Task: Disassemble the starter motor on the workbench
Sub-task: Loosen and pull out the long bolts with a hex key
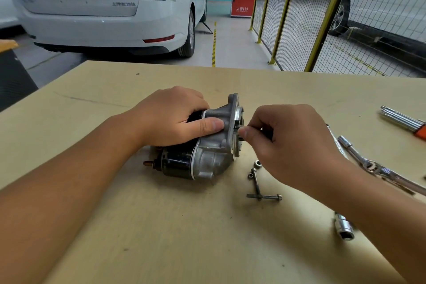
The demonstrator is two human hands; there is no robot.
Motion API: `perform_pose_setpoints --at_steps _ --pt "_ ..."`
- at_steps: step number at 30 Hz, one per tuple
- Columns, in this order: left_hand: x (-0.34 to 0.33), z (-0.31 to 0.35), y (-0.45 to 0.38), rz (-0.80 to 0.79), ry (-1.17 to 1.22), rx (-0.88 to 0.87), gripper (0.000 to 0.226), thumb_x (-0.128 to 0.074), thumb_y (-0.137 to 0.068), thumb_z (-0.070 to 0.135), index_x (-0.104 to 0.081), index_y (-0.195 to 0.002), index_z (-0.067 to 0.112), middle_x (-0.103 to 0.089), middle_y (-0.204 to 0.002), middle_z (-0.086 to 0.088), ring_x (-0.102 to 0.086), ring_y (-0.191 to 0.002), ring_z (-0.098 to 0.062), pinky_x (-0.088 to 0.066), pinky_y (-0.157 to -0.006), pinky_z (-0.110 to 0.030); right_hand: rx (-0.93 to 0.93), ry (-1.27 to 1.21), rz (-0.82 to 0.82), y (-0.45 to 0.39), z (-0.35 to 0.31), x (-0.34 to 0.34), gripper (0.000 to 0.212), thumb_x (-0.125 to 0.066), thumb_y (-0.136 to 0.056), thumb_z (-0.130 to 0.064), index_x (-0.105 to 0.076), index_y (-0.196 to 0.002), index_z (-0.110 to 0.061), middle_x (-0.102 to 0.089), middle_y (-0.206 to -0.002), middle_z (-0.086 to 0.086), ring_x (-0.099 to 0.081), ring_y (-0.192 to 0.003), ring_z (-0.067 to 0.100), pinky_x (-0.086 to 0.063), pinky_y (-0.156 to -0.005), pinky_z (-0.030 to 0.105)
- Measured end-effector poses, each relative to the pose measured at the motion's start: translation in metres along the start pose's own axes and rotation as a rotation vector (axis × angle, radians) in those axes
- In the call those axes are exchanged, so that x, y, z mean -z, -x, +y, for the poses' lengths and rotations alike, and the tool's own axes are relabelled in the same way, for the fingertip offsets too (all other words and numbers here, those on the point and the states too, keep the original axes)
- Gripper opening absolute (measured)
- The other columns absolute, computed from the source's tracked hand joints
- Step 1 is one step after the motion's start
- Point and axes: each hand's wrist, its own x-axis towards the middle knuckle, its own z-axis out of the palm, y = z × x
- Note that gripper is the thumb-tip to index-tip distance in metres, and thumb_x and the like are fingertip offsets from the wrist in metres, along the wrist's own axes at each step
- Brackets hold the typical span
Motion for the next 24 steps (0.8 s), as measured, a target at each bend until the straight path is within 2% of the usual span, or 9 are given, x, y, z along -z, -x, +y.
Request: perform_pose_setpoints --at_steps 4,6,8,10,12,14,19,21,24 --pt "-0.001 -0.002 -0.001 -0.011 -0.009 0.015 0.079 -0.026 -0.086 0.082 -0.07 -0.09 0.017 -0.059 -0.085 0.005 -0.057 -0.081 -0.018 -0.049 -0.071 -0.049 0.046 0.034 0.055 0.002 -0.001 -0.002 0.022 -0.071 -0.091 -0.037 -0.066 -0.074 -0.024 -0.054 -0.053 -0.009 -0.054 -0.057 0.019 -0.046 -0.055 0.031" --pt "-0.003 -0.002 0.0 0.026 0.01 0.019 0.076 -0.029 -0.086 0.082 -0.072 -0.101 0.021 -0.061 -0.092 0.009 -0.059 -0.085 -0.015 -0.051 -0.074 -0.048 0.064 0.044 0.057 0.002 0.001 -0.003 0.021 -0.07 -0.091 -0.037 -0.066 -0.075 -0.024 -0.054 -0.054 -0.009 -0.054 -0.056 0.02 -0.045 -0.054 0.032" --pt "-0.005 0.002 0.0 0.17 0.172 -0.003 0.065 -0.041 -0.089 0.075 -0.066 -0.125 0.027 -0.062 -0.109 0.011 -0.061 -0.094 -0.012 -0.054 -0.081 -0.045 0.061 0.04 0.027 0.0 0.003 -0.003 0.02 -0.07 -0.091 -0.038 -0.065 -0.075 -0.028 -0.054 -0.054 -0.01 -0.054 -0.056 0.012 -0.042 -0.053 0.029" --pt "-0.004 0.015 -0.004 0.31 0.385 -0.071 0.051 -0.055 -0.093 0.059 -0.06 -0.135 0.03 -0.061 -0.121 0.007 -0.062 -0.106 -0.014 -0.054 -0.086 -0.041 0.039 -0.037 -0.002 -0.002 0.004 -0.003 0.013 -0.069 -0.088 -0.041 -0.063 -0.08 -0.034 -0.057 -0.054 -0.01 -0.056 -0.056 0.008 -0.04 -0.052 0.027" --pt "-0.005 0.032 -0.01 0.348 0.395 -0.18 0.037 -0.065 -0.094 0.041 -0.067 -0.125 0.023 -0.062 -0.123 0.002 -0.062 -0.114 -0.018 -0.052 -0.093 -0.035 -0.02 -0.2 0.001 -0.003 0.005 -0.004 0.009 -0.064 -0.084 -0.041 -0.056 -0.087 -0.038 -0.062 -0.059 -0.01 -0.057 -0.056 0.007 -0.038 -0.049 0.022" --pt "-0.009 0.044 -0.014 0.331 0.36 -0.238 0.031 -0.071 -0.094 0.026 -0.07 -0.122 0.013 -0.065 -0.121 -0.002 -0.062 -0.115 -0.018 -0.05 -0.098 -0.039 -0.11 -0.385 0.03 -0.005 0.009 -0.006 0.009 -0.056 -0.079 -0.035 -0.055 -0.087 -0.037 -0.064 -0.066 -0.009 -0.056 -0.055 0.011 -0.042 -0.05 0.028" --pt "-0.017 0.051 -0.011 0.271 0.318 -0.183 0.019 -0.069 -0.093 0.028 -0.078 -0.103 0.015 -0.066 -0.124 -0.002 -0.058 -0.115 -0.02 -0.045 -0.099 -0.04 -0.221 -0.611 0.032 -0.011 0.013 -0.001 0.024 -0.05 -0.072 -0.021 -0.055 -0.085 -0.04 -0.06 -0.064 0.002 -0.05 -0.054 0.019 -0.041 -0.054 0.036" --pt "-0.018 0.052 -0.012 0.239 0.31 -0.166 0.021 -0.066 -0.094 0.029 -0.081 -0.097 0.015 -0.064 -0.127 -0.002 -0.056 -0.116 -0.02 -0.043 -0.099 -0.037 -0.206 -0.603 -0.028 -0.013 0.012 0.005 0.025 -0.051 -0.073 -0.02 -0.056 -0.089 -0.039 -0.064 -0.069 0.006 -0.054 -0.053 0.017 -0.043 -0.05 0.036" --pt "-0.016 0.053 -0.013 0.21 0.345 -0.151 0.024 -0.064 -0.094 0.03 -0.08 -0.093 0.013 -0.063 -0.122 0.001 -0.054 -0.107 -0.015 -0.041 -0.092 -0.032 -0.151 -0.588 -0.277 -0.019 0.013 0.021 0.022 -0.057 -0.078 -0.022 -0.062 -0.096 -0.034 -0.07 -0.078 0.011 -0.064 -0.057 0.022 -0.051 -0.049 0.035"
